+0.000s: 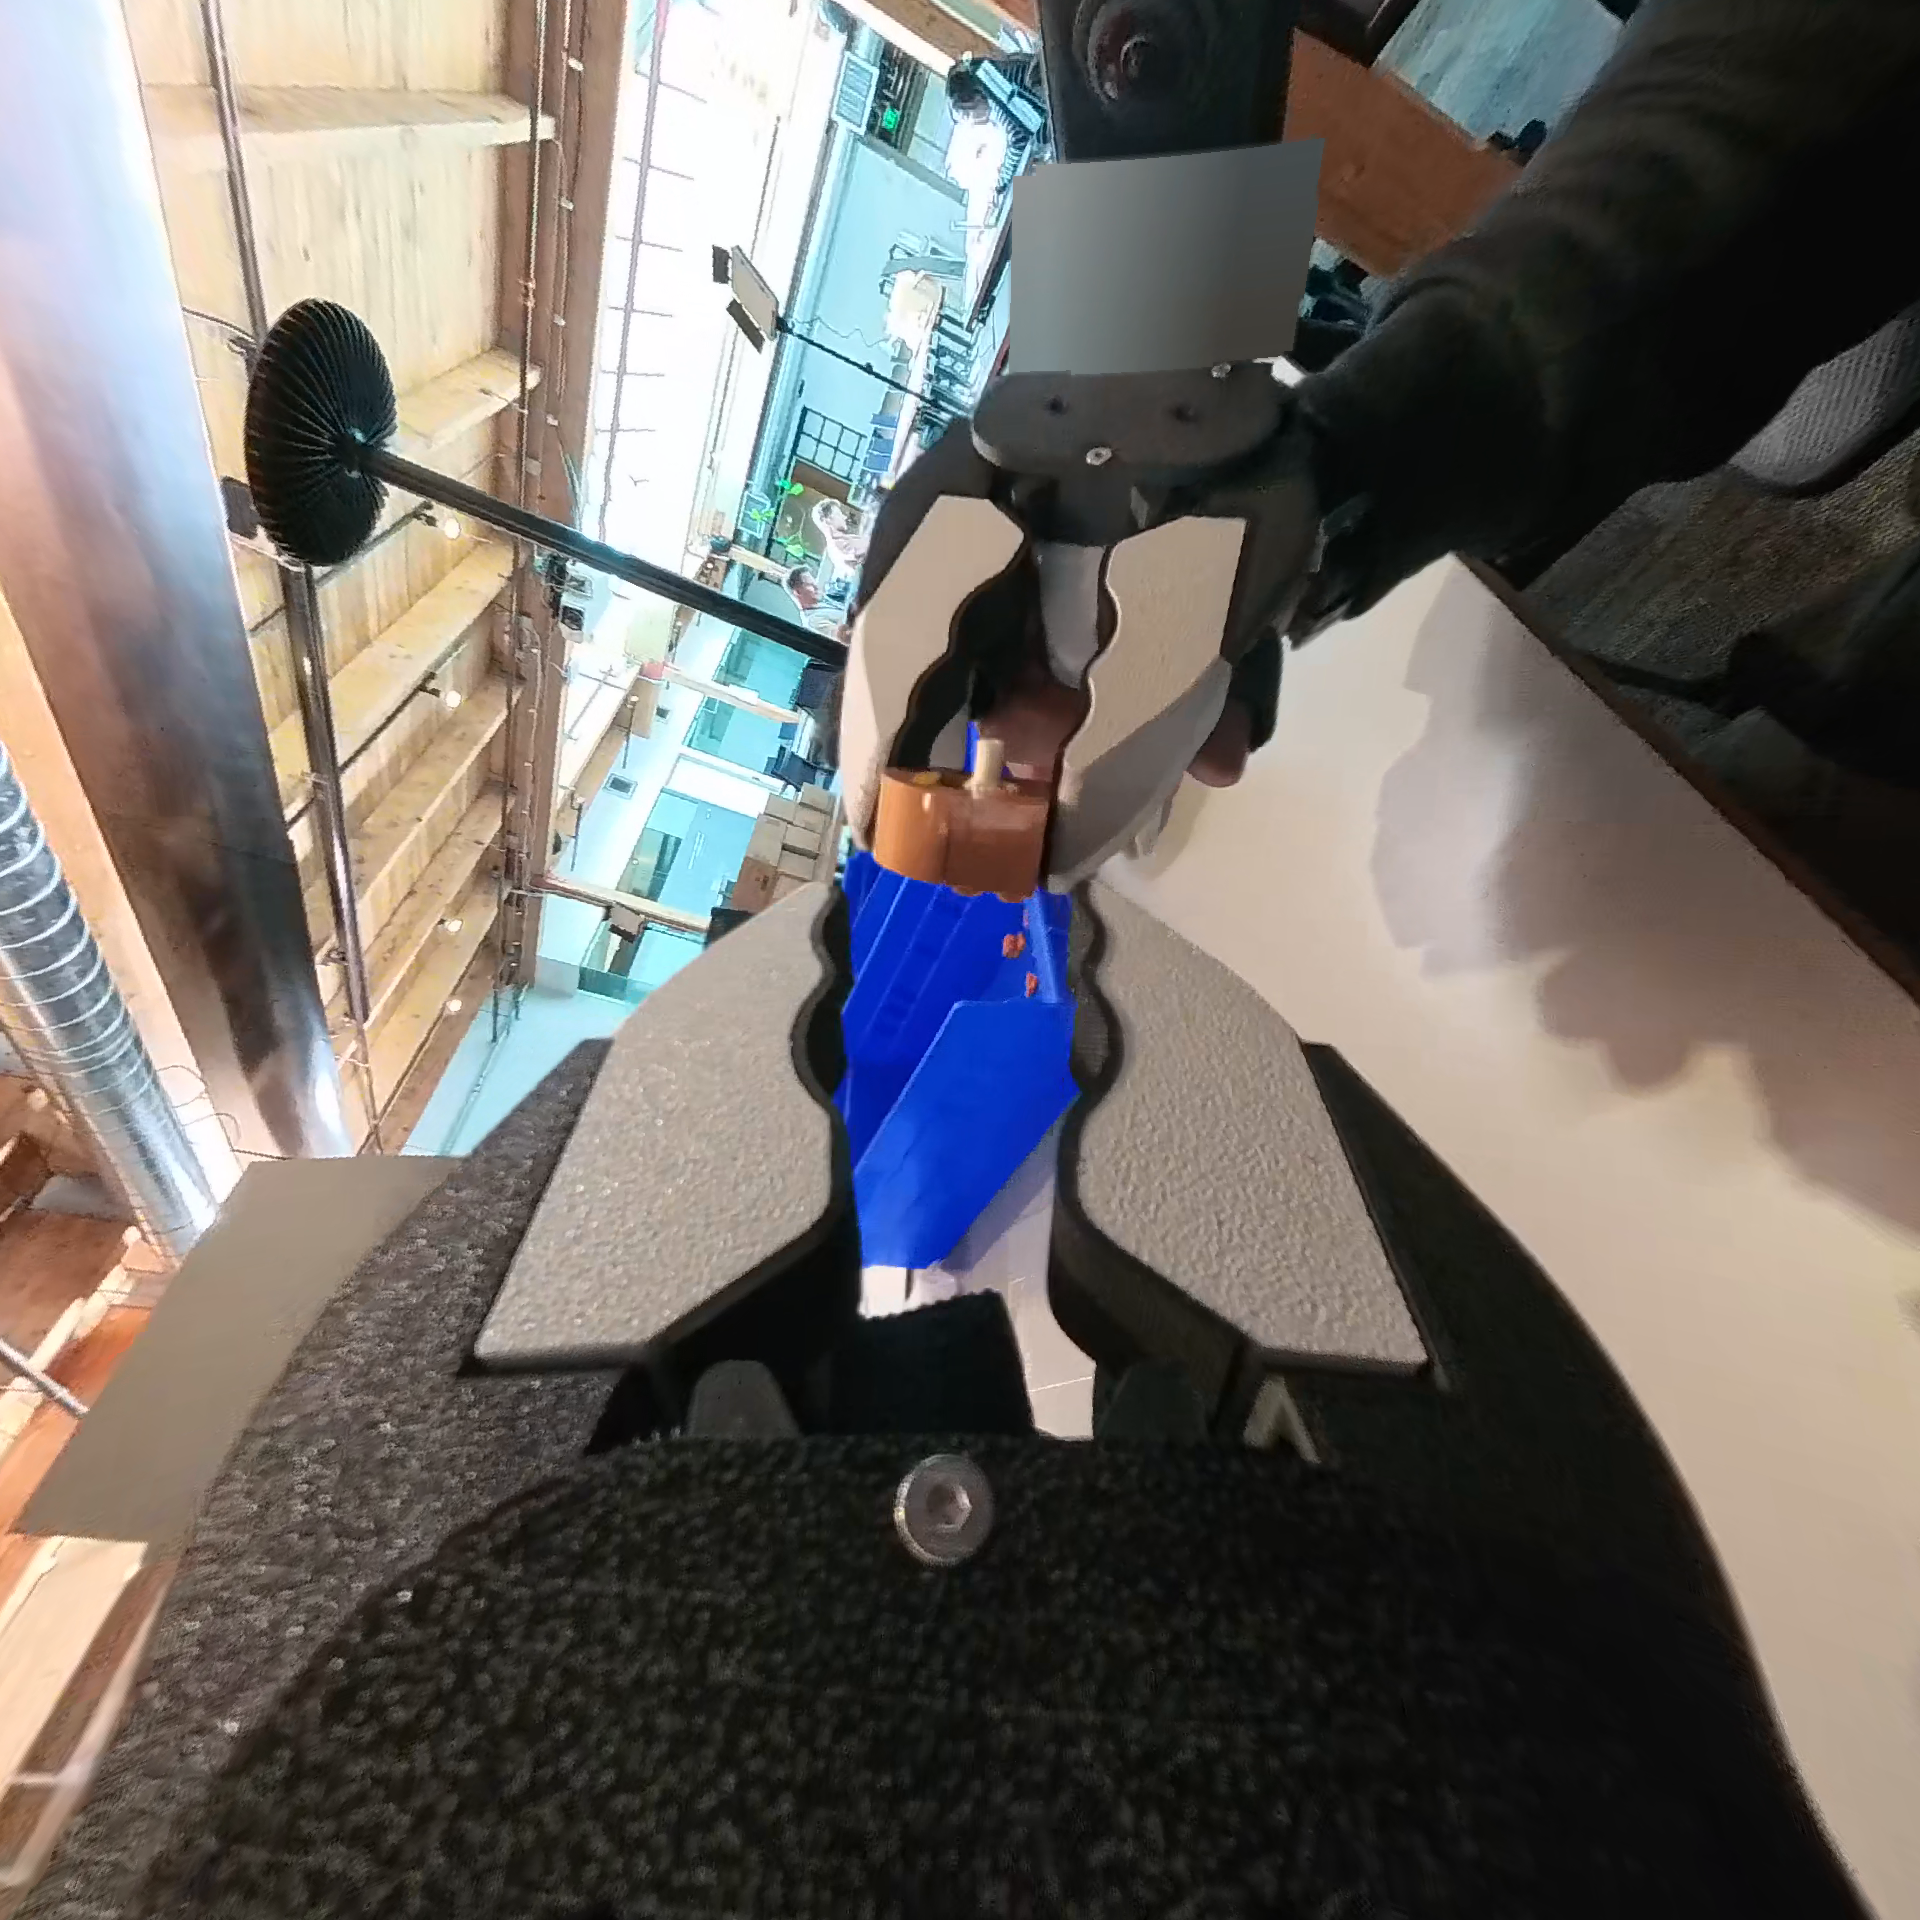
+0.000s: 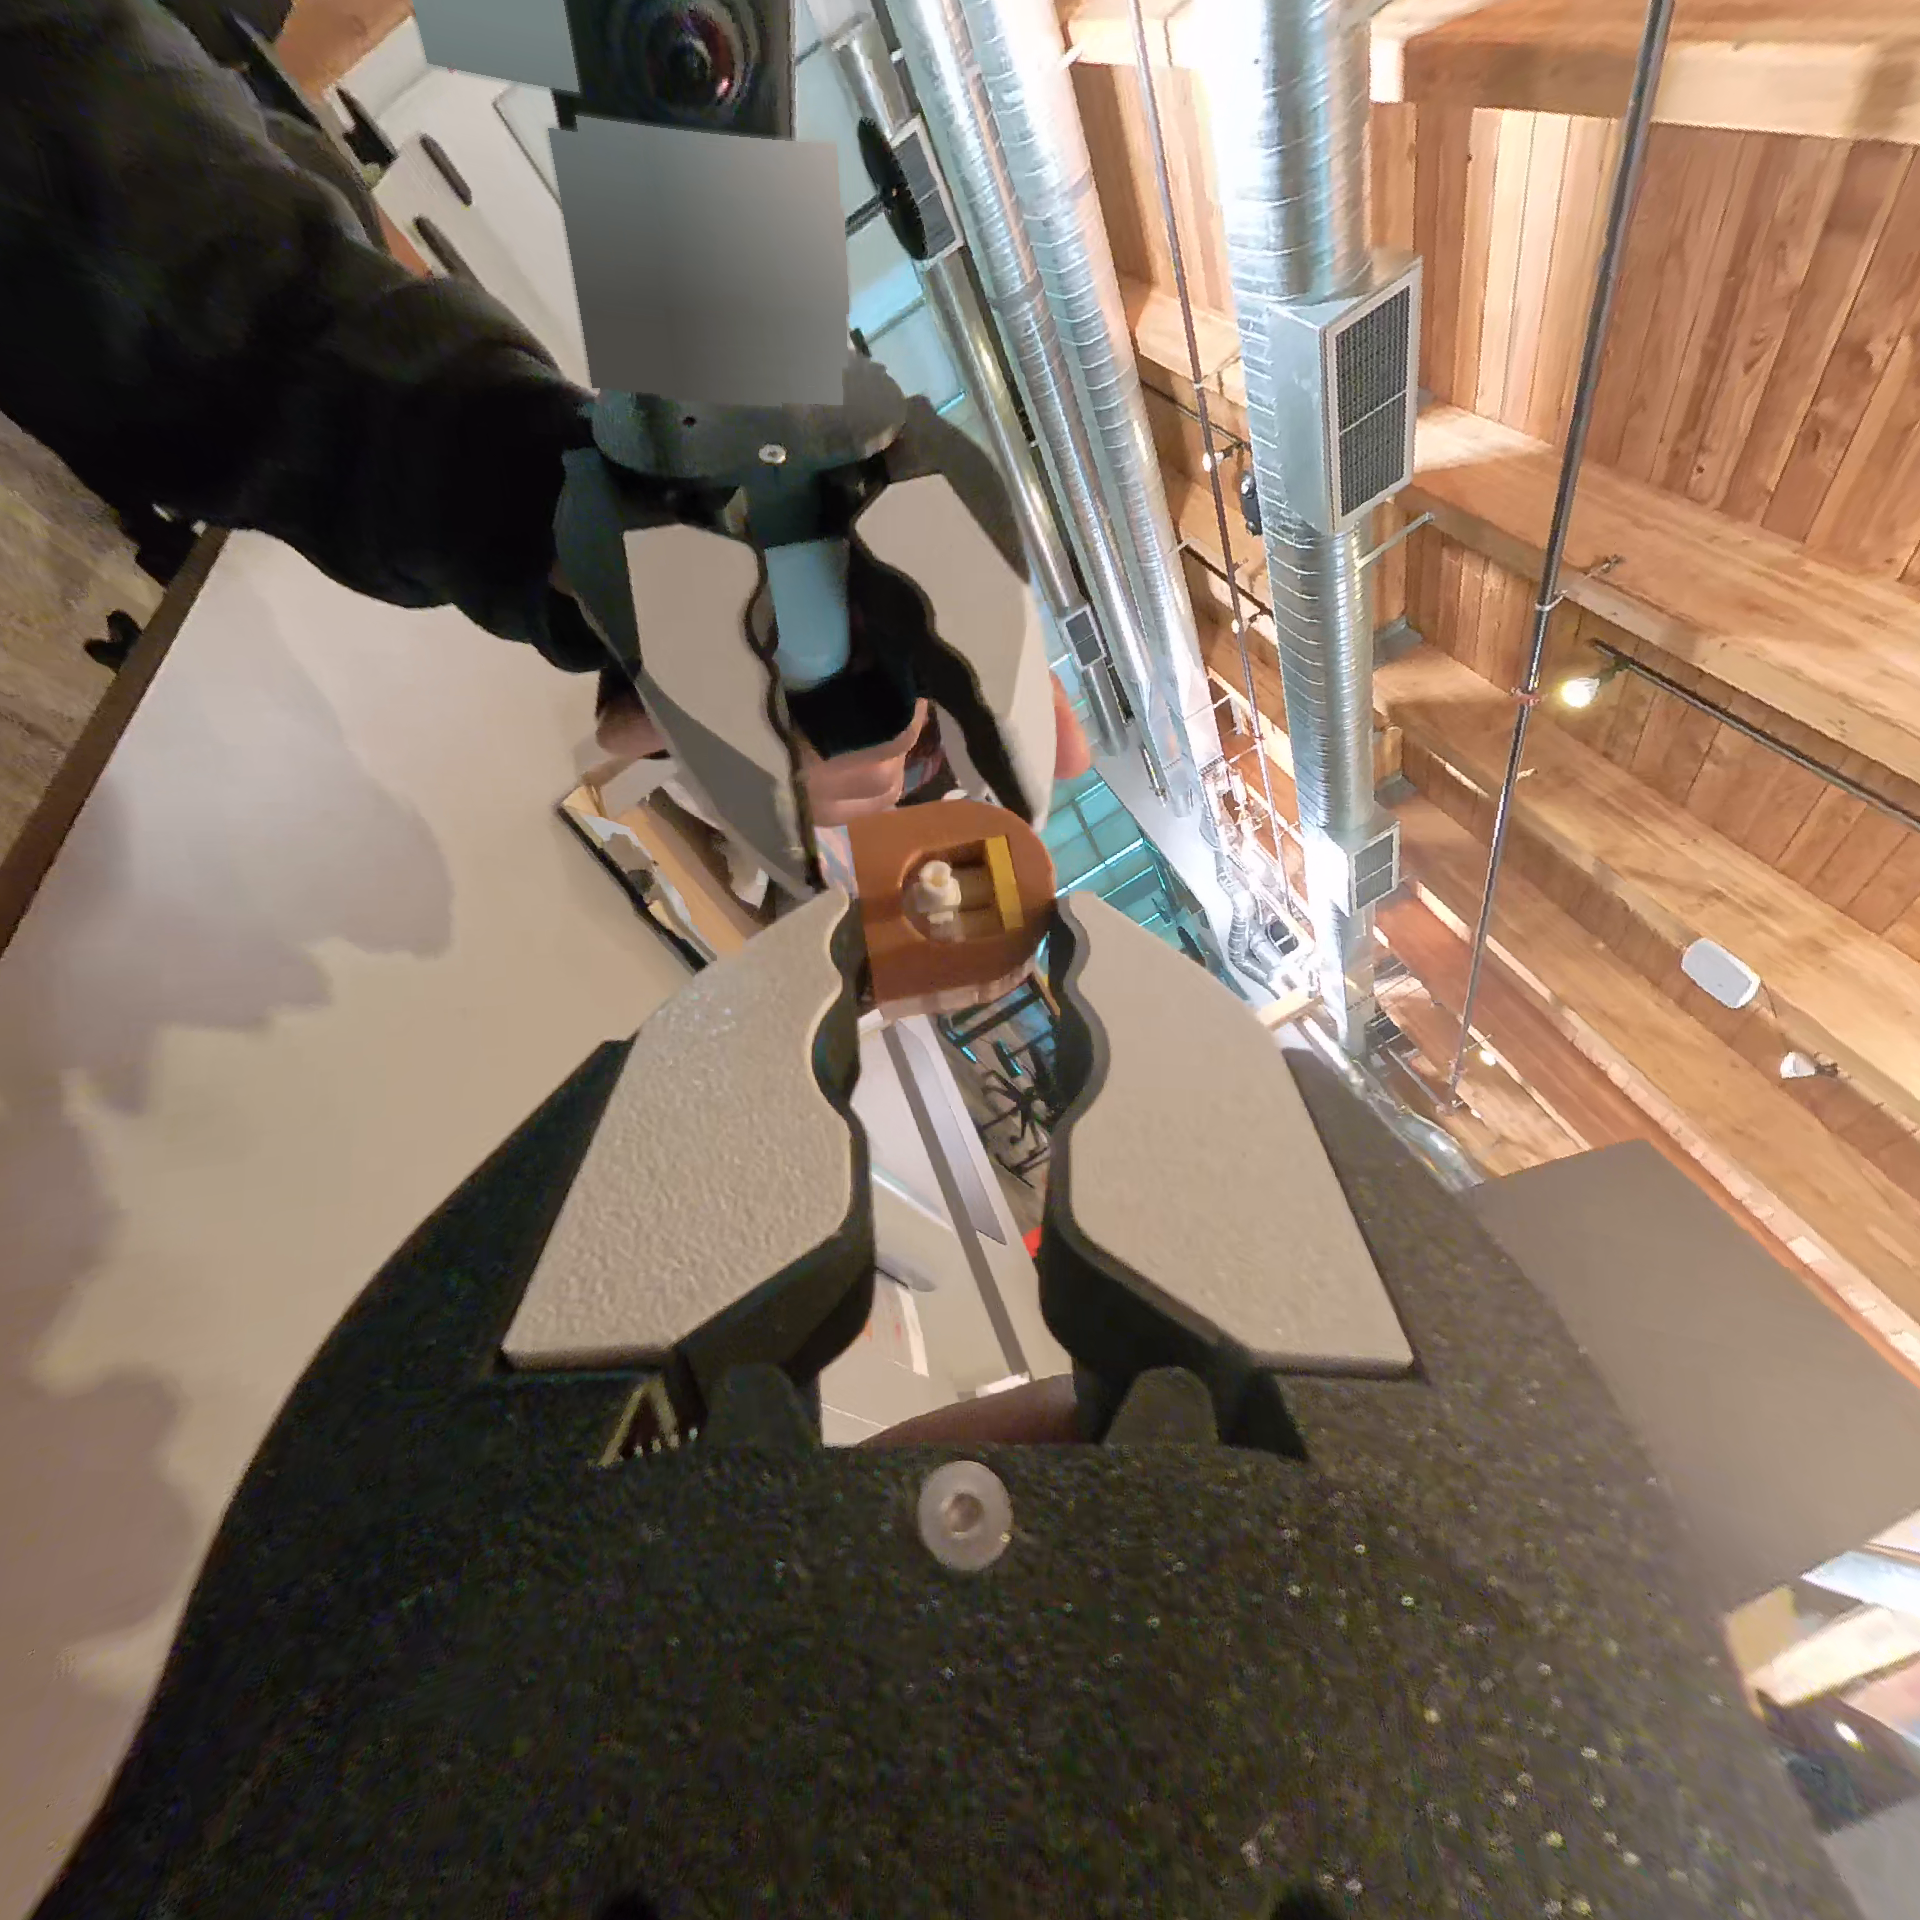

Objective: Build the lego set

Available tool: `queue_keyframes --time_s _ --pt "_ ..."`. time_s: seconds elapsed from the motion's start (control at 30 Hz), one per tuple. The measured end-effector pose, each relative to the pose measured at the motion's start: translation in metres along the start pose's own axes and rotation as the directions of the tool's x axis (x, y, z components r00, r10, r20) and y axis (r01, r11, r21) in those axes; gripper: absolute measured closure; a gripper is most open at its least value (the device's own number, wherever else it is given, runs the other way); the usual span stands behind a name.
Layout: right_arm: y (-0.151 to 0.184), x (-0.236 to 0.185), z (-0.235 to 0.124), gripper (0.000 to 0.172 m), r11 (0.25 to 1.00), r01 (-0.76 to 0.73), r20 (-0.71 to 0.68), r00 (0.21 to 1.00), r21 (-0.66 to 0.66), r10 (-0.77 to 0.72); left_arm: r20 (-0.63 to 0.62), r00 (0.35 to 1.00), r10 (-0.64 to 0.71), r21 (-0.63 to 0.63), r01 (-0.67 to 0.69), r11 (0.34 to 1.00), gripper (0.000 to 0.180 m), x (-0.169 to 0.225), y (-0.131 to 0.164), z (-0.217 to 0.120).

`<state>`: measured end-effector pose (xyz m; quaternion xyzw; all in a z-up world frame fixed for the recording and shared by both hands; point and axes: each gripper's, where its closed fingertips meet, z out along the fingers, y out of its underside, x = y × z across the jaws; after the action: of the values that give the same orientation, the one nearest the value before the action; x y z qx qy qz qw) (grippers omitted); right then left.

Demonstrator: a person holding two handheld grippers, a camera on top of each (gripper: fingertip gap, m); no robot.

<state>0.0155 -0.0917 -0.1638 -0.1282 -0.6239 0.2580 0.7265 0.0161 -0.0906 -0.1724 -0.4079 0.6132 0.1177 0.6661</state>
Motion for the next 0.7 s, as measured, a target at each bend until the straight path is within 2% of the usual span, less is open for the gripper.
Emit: queue_keyframes --time_s 0.23,0.7 --pt "-0.001 0.002 -0.007 0.139 0.997 -0.065 0.002 0.998 0.041 0.064 -0.030 0.999 -0.016 0.019 0.017 1.000 0.142 0.006 -0.001 0.007" --pt "-0.011 -0.005 -0.007 0.139 0.995 -0.069 0.070 0.995 0.075 0.064 -0.090 0.995 0.048 0.077 -0.041 0.996 0.144 0.008 -0.016 0.007"
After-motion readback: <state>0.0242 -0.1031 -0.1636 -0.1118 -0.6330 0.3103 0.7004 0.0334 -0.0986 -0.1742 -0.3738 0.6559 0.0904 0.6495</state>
